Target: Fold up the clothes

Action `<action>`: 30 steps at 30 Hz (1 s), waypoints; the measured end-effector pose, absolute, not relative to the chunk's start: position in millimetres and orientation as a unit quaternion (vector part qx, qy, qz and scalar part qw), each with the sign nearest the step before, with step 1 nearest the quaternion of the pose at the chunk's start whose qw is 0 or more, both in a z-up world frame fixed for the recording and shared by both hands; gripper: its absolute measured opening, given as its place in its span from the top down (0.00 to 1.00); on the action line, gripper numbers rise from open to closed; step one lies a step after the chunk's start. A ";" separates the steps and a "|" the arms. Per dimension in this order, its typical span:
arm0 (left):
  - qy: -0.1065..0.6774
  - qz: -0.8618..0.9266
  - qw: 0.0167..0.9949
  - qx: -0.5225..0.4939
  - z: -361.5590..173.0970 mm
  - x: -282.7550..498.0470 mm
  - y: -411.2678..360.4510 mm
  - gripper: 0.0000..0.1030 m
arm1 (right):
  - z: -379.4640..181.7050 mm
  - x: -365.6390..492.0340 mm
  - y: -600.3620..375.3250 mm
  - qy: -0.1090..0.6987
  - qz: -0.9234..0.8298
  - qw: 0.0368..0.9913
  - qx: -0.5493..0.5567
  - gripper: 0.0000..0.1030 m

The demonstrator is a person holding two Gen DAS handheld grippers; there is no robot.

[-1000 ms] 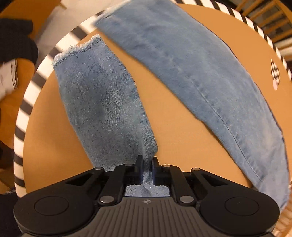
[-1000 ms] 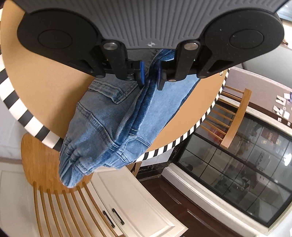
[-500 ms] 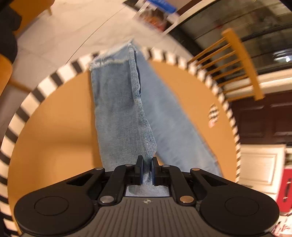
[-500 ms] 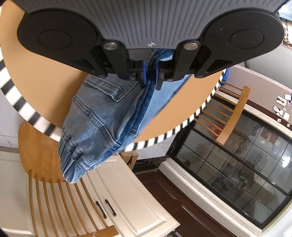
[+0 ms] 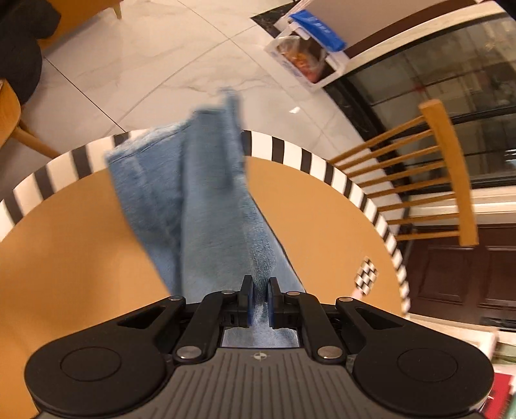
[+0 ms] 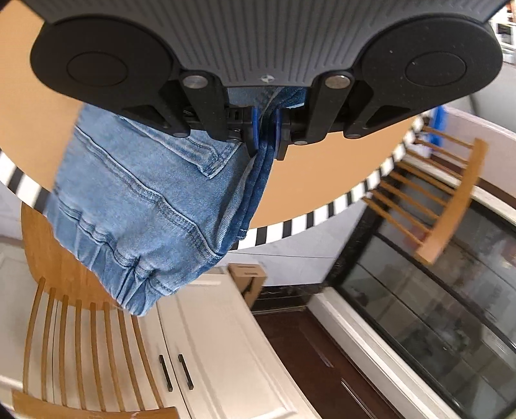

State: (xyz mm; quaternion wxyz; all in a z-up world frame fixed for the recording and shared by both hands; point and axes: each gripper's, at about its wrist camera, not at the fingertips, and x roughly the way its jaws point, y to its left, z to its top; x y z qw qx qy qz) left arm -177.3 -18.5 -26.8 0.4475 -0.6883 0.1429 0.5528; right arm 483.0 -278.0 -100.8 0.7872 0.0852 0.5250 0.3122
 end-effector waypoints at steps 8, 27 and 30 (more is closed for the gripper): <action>0.193 0.562 0.413 -0.690 -67.7 -149.3 24.6 0.91 | -161.7 484.8 -227.1 0.536 0.254 0.803 0.066 0.88; 0.197 0.421 0.512 -0.722 -59.1 -225.8 35.9 0.64 | -116.8 352.1 -247.3 0.468 0.393 0.792 0.014 0.60; 0.223 0.402 0.587 -0.667 -35.9 -247.3 31.8 0.55 | -104.7 278.3 -249.5 0.449 0.459 0.767 0.000 0.60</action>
